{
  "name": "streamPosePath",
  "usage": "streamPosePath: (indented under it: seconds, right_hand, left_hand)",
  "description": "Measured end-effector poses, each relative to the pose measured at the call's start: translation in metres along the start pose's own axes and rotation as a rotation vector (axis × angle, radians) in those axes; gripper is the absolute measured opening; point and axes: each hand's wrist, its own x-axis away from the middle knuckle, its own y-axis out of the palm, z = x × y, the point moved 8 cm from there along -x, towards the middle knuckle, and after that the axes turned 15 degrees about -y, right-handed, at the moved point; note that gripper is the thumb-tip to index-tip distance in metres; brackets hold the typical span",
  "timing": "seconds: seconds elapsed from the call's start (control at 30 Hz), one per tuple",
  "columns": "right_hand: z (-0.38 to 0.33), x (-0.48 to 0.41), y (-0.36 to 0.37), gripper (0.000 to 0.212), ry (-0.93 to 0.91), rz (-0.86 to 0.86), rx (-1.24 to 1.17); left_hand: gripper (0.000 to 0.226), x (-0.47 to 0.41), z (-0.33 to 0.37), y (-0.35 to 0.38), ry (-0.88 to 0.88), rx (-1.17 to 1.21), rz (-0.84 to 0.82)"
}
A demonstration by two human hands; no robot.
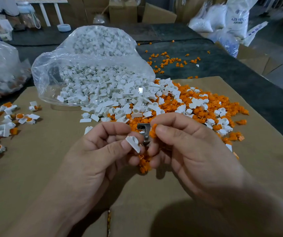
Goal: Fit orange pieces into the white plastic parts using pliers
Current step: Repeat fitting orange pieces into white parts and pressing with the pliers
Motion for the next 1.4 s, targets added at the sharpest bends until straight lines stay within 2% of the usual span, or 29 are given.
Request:
streamPosePath:
  seconds: [0.2,0.3,0.43,0.6,0.67,0.73,0.83,1.17,1.4]
  right_hand:
    - [-0.002,0.002,0.005,0.011,-0.077,-0.057,0.117]
    - [0.002,0.002,0.010,0.012,-0.044,-0.076,0.017]
    - [0.006,0.002,0.011,0.013,0.041,-0.058,-0.139]
    - [0.014,0.004,0.005,0.013,0.084,-0.081,0.001]
    - [0.018,0.004,0.007,0.017,0.135,-0.085,-0.072]
    - [0.019,0.005,0.013,0.021,0.204,-0.087,-0.251]
    - [0.018,0.007,0.021,0.025,0.277,-0.120,-0.403]
    - [0.014,0.009,0.025,0.020,0.288,-0.139,-0.480]
    - [0.016,0.005,0.018,0.016,0.267,-0.069,-0.468]
  left_hand:
    - [0.033,0.002,-0.005,0.006,-0.049,-0.060,-0.054]
    - [0.038,0.002,-0.005,0.004,-0.043,-0.069,-0.014]
    - [0.024,0.003,-0.004,0.005,-0.039,-0.080,-0.005]
    - [0.035,0.008,-0.006,0.016,-0.025,-0.068,-0.077]
    - [0.032,0.008,-0.007,0.011,-0.017,-0.097,0.004]
    - [0.020,0.006,-0.008,-0.001,-0.041,-0.091,0.127]
    - [0.010,0.006,-0.004,-0.005,-0.040,-0.097,0.171]
    - [0.018,0.014,-0.001,0.006,0.006,-0.151,0.180]
    - [0.015,0.014,-0.001,0.005,-0.009,-0.178,0.191]
